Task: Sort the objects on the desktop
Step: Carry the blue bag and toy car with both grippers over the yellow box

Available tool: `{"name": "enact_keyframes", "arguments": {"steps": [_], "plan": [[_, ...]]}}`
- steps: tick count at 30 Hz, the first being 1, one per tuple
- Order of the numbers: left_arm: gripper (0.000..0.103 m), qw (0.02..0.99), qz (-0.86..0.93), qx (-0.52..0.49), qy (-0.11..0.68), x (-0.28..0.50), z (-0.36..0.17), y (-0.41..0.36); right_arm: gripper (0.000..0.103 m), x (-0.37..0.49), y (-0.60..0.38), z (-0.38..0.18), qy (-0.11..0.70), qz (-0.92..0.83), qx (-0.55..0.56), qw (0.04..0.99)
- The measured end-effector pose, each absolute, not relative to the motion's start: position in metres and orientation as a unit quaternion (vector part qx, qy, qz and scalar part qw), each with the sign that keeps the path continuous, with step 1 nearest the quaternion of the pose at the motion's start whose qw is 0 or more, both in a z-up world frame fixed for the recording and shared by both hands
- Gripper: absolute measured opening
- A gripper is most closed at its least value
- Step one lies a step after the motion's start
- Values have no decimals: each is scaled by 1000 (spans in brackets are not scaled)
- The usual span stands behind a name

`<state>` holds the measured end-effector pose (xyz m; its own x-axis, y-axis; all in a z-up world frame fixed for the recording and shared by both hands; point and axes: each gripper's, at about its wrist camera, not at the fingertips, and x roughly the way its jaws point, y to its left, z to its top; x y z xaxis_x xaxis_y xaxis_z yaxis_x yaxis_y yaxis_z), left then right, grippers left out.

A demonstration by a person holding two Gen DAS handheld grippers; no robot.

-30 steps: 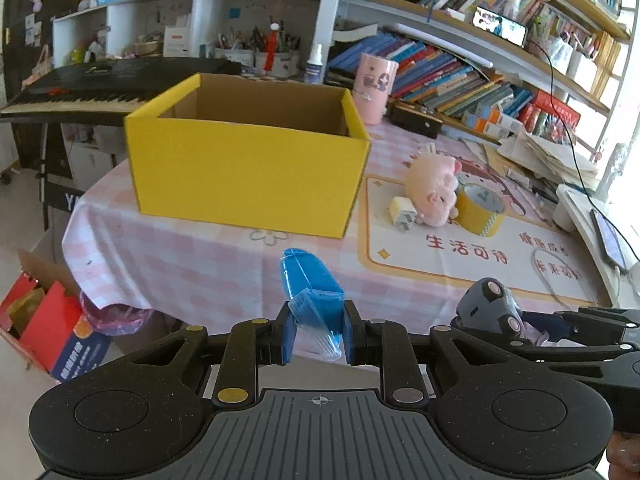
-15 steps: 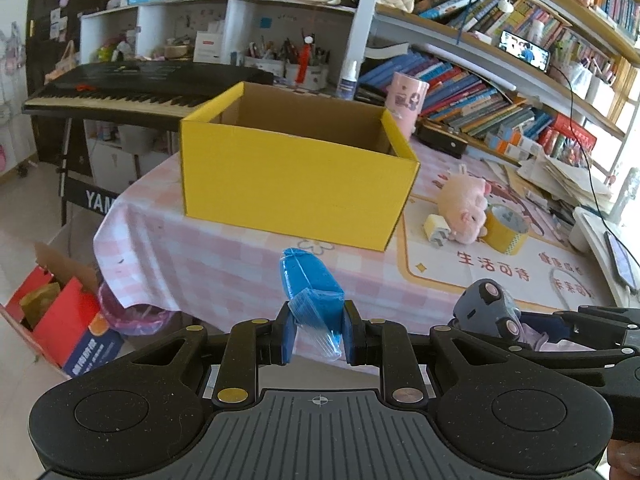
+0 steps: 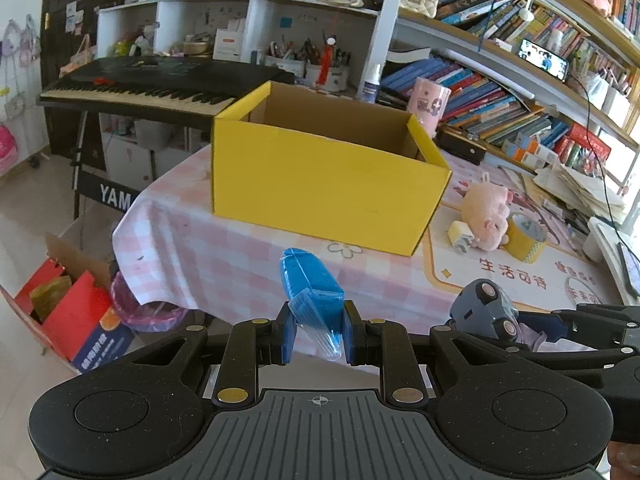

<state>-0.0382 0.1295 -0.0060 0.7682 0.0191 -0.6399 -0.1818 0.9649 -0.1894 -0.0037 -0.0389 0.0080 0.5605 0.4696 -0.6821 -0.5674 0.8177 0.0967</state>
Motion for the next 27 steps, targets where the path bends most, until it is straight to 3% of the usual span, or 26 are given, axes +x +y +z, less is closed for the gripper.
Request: {"name": "enact_keyframes", "arguments": {"steps": [15, 27], "plan": [[22, 931, 57, -119, 340, -35, -7, 137, 48, 5, -30, 6, 375, 298, -65, 875], [22, 942, 58, -98, 315, -20, 5, 134, 48, 25, -30, 17, 337, 295, -57, 892]]}}
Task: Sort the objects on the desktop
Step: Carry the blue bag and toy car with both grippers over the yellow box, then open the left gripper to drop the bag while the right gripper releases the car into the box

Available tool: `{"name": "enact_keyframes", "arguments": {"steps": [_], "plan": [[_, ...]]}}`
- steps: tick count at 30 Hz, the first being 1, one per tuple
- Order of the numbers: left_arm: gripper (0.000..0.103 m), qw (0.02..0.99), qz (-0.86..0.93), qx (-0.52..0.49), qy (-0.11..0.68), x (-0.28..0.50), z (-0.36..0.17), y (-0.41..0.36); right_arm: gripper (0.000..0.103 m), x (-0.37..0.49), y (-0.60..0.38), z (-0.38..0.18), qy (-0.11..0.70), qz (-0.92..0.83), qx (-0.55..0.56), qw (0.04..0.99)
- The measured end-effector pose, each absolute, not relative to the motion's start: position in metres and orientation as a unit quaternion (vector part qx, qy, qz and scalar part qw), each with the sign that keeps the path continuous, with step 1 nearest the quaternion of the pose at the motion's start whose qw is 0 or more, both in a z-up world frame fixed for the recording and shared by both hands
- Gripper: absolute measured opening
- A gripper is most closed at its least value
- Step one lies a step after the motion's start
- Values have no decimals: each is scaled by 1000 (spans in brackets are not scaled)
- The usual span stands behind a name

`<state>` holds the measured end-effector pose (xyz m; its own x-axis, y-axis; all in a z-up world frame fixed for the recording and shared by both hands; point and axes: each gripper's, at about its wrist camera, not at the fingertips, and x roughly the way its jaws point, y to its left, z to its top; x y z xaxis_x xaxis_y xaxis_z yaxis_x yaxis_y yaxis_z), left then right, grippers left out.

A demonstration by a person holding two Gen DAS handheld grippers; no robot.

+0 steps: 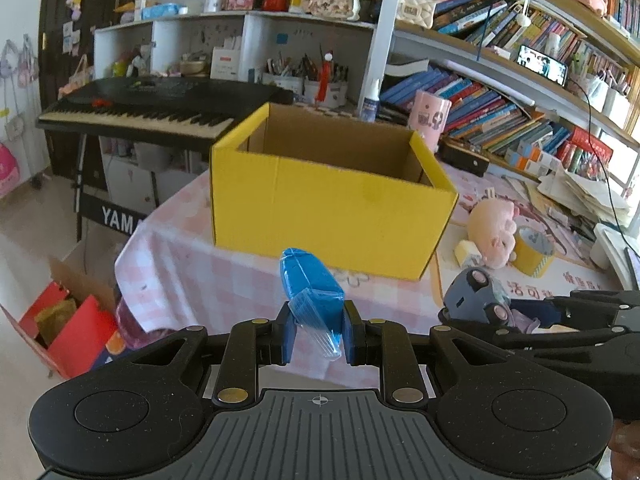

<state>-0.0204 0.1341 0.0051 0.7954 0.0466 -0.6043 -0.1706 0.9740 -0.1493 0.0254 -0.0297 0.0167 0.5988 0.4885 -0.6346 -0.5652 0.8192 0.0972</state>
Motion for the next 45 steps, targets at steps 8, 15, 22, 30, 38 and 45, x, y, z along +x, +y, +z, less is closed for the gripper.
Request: {"name": "enact_keyframes", "arguments": {"steps": [8, 15, 22, 30, 38, 45], "plan": [[22, 956, 62, -80, 274, 9, 29, 131, 48, 63, -29, 46, 278, 306, -40, 909], [22, 966, 71, -67, 240, 43, 46, 130, 48, 108, -26, 67, 248, 318, -34, 914], [22, 963, 94, -76, 239, 78, 48, 136, 48, 156, -23, 65, 254, 330, -52, 908], [22, 953, 112, -85, 268, 112, 34, 138, 48, 201, -14, 50, 273, 352, -77, 892], [22, 943, 125, -80, 299, 138, 22, 136, 47, 243, 7, 36, 286, 384, -123, 869], [22, 933, 135, -78, 325, 155, 11, 137, 47, 269, 26, 23, 297, 408, -175, 845]]}}
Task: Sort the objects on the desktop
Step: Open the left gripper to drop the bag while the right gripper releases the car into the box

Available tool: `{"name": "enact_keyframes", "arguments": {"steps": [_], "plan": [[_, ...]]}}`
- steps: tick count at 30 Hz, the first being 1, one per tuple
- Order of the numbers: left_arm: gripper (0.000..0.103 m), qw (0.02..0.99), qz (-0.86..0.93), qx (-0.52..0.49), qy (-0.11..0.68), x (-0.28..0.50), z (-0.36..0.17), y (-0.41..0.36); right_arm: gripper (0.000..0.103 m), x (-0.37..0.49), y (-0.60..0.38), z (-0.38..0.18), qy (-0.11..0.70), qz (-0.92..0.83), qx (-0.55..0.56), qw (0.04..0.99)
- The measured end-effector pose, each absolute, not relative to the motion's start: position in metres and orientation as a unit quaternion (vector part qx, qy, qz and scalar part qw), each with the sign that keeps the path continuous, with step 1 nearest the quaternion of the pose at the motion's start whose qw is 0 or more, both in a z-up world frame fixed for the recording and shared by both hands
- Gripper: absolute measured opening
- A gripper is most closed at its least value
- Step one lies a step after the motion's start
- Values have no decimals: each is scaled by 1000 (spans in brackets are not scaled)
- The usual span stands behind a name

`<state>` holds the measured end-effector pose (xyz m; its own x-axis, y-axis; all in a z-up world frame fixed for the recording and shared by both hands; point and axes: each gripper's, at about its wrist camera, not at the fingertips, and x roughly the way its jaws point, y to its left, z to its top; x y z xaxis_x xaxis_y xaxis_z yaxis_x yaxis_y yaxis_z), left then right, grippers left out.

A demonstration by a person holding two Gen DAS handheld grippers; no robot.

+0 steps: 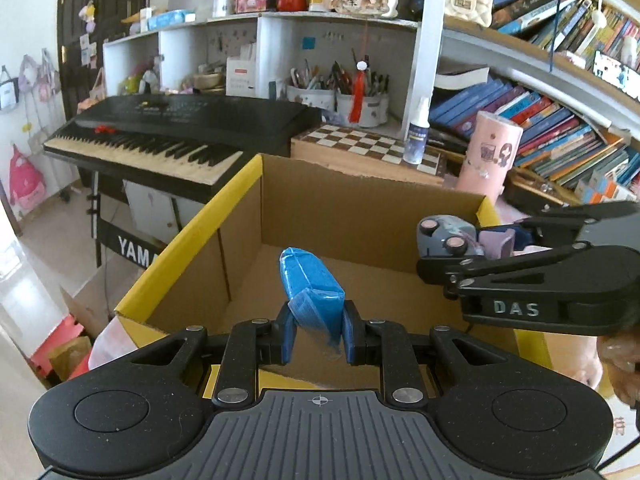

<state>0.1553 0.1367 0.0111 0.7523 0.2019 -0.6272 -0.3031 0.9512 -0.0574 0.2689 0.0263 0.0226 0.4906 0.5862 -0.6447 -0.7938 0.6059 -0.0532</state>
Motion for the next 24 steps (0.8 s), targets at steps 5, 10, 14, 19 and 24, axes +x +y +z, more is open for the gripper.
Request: {"name": "enact_keyframes", "arguments": {"steps": [5, 10, 14, 19, 24], "plan": [[22, 929, 140, -74, 335, 164, 8, 134, 47, 282, 38, 13, 304, 419, -211, 829], [22, 926, 148, -61, 343, 169, 7, 132, 47, 300, 45, 8, 306, 416, -230, 825], [22, 923, 153, -53, 350, 170, 7, 129, 47, 317, 47, 7, 311, 411, -225, 827], [22, 921, 157, -49, 353, 172, 7, 128, 47, 334, 51, 6, 321, 406, -223, 826], [27, 920, 158, -47, 354, 174, 7, 127, 47, 337, 57, 5, 327, 409, -239, 818]]}}
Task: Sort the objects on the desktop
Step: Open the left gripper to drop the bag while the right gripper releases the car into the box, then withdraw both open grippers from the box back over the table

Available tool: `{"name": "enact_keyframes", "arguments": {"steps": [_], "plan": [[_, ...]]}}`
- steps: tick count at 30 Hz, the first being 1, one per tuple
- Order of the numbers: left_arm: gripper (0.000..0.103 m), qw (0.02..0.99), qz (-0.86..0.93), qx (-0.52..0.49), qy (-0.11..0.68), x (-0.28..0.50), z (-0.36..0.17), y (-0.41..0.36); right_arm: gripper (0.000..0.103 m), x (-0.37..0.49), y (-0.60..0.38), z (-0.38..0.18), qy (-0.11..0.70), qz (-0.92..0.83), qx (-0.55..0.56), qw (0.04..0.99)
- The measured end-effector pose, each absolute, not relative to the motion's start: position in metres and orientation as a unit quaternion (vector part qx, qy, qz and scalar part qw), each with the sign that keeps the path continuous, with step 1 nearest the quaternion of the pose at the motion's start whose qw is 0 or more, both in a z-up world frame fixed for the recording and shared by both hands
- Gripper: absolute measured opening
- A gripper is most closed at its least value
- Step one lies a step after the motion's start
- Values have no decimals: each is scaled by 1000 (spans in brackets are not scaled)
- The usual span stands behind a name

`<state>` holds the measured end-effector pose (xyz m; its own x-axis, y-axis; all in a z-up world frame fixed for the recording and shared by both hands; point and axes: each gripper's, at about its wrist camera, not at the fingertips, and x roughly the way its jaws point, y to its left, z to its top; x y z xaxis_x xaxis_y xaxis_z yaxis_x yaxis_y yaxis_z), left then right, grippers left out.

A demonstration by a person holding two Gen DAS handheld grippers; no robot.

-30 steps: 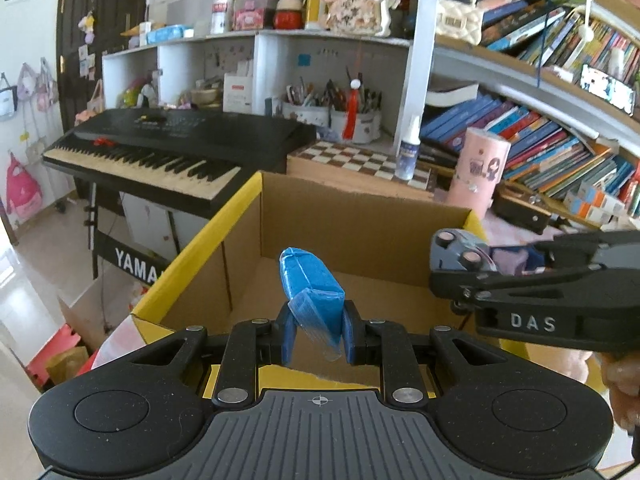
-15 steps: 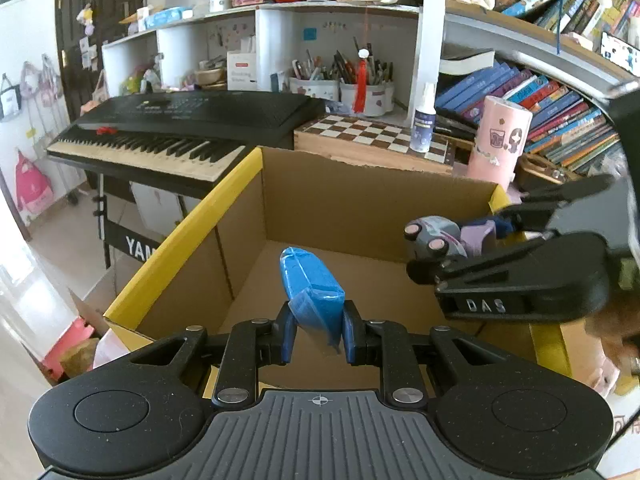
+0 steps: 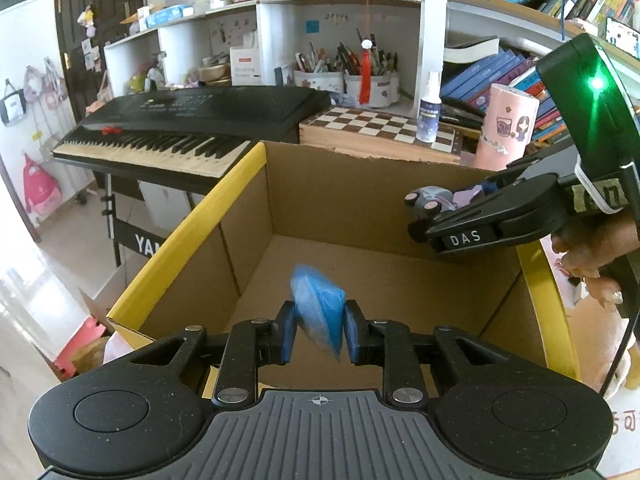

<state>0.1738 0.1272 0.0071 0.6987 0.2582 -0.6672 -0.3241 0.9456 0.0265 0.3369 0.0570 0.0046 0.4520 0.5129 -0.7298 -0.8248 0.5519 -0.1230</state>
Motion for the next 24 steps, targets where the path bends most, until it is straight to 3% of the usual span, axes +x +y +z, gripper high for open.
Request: {"name": "enact_keyframes", "arguments": {"steps": [7, 24], "plan": [[50, 924, 141, -41, 352, 173, 7, 120, 48, 334, 56, 3, 323, 412, -241, 817], [59, 946, 135, -45, 292, 138, 29, 119, 53, 274, 3, 52, 285, 377, -131, 872]]}}
